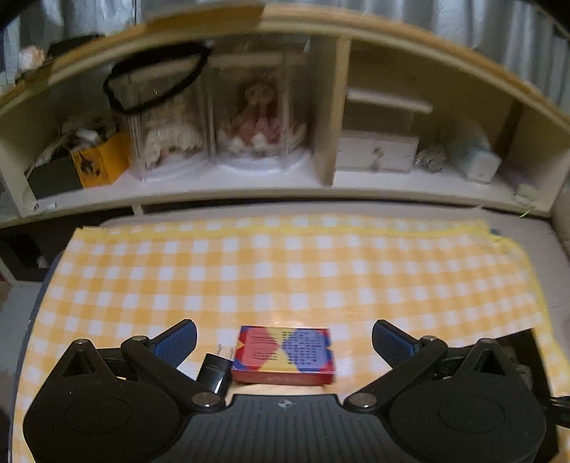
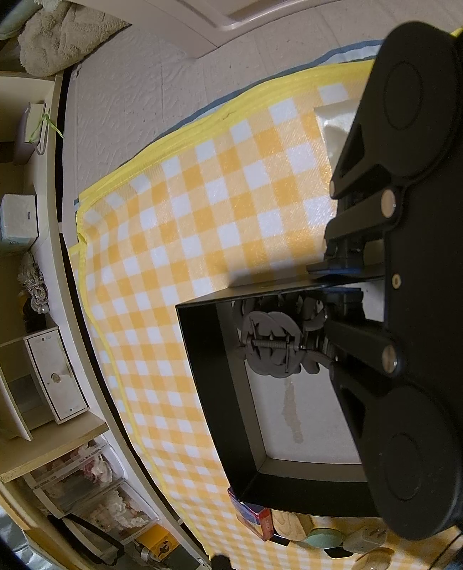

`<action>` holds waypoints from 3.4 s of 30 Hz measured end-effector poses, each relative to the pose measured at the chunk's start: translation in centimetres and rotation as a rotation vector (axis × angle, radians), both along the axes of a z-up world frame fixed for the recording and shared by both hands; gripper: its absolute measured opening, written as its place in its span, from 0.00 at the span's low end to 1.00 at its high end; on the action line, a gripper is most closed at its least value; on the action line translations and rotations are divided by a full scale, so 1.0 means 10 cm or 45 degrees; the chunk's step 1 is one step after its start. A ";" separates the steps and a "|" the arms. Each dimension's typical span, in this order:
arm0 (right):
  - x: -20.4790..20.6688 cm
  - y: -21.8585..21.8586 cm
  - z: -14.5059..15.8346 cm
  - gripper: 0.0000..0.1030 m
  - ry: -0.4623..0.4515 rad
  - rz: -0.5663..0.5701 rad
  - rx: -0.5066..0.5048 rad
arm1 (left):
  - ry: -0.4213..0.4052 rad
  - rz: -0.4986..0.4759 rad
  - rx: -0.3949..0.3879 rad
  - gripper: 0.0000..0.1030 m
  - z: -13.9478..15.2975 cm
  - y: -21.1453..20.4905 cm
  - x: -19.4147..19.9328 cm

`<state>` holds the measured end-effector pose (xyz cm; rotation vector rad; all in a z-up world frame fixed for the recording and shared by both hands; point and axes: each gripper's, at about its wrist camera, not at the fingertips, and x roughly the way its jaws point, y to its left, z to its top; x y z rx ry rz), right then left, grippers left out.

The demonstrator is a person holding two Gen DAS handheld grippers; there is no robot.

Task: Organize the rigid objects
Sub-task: 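Move the left gripper to the red-and-blue card box and grasp it, then lower the card box into the black box beside the clip, release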

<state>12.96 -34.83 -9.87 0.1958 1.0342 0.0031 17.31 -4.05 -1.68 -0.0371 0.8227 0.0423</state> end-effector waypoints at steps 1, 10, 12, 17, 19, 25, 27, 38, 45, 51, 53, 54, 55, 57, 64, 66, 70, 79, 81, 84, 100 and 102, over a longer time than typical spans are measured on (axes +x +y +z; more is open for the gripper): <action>0.01 0.00 0.00 0.07 0.001 0.000 -0.001 | 0.035 -0.011 -0.007 1.00 -0.05 0.03 0.08; 0.02 -0.01 -0.01 0.07 0.004 0.002 -0.004 | 0.294 0.003 0.012 1.00 -0.47 0.07 0.63; 0.02 0.00 -0.01 0.07 0.004 0.002 -0.004 | 0.333 0.009 0.031 1.00 -0.54 0.06 0.70; 0.02 0.00 -0.01 0.07 0.004 0.001 -0.004 | 0.401 0.043 -0.009 1.00 -0.64 0.07 0.80; 0.02 0.00 -0.01 0.07 0.004 0.001 -0.005 | 0.425 0.050 -0.033 1.00 -0.67 0.06 0.84; 0.02 -0.01 -0.01 0.07 0.004 0.001 -0.005 | 0.487 -0.007 0.023 0.98 -0.75 -0.05 0.88; 0.02 -0.01 -0.01 0.07 0.005 0.001 -0.004 | 0.488 0.008 0.043 0.93 -0.75 -0.06 0.86; 0.02 0.01 -0.01 0.07 0.007 0.002 -0.003 | 0.357 -0.060 -0.047 0.86 -0.49 0.13 0.73; 0.02 0.01 -0.01 0.07 0.006 0.002 -0.002 | 0.171 -0.125 -0.148 0.86 0.02 0.18 0.42; 0.02 0.01 -0.01 0.07 0.007 0.003 -0.003 | 0.104 -0.201 -0.265 0.86 0.29 0.03 0.11; 0.02 0.01 -0.01 0.07 0.008 0.004 -0.003 | 0.106 -0.239 -0.291 0.86 0.32 -0.09 -0.02; 0.02 0.01 -0.01 0.07 0.008 0.004 -0.004 | 0.114 -0.254 -0.301 0.86 0.31 -0.16 -0.07; 0.02 0.01 -0.01 0.07 0.008 0.004 -0.003 | 0.124 -0.267 -0.315 0.86 0.30 -0.25 -0.13; 0.02 0.01 -0.01 0.07 0.008 0.003 -0.002 | 0.149 -0.283 -0.344 0.86 0.24 -0.43 -0.19; 0.02 0.01 -0.01 0.07 0.009 0.003 0.000 | 0.244 -0.401 -0.417 0.86 -0.05 -1.08 -0.42; 0.02 0.02 -0.01 0.07 0.009 0.004 0.000 | 0.264 -0.421 -0.420 0.86 -0.15 -1.21 -0.47; 0.02 0.02 -0.01 0.07 0.008 0.007 -0.003 | 0.305 -0.447 -0.398 0.86 -0.37 -1.43 -0.57; 0.01 0.02 -0.02 0.07 0.010 0.005 0.003 | 0.302 -0.367 -0.468 0.86 -0.67 -1.63 -0.63; 0.00 0.04 -0.02 0.07 0.010 0.005 0.005 | 0.318 -0.333 -0.495 0.87 -0.74 -1.65 -0.63; 0.00 0.04 -0.03 0.08 0.016 0.003 0.008 | 0.377 -0.326 -0.562 0.96 -0.81 -1.64 -0.61; -0.01 0.04 0.00 0.07 0.020 0.003 0.007 | 0.515 -0.358 -0.585 0.64 -1.05 -1.57 -0.56; -0.02 0.05 0.01 0.07 0.019 0.004 0.005 | 0.512 -0.367 -0.604 0.60 -1.08 -1.60 -0.55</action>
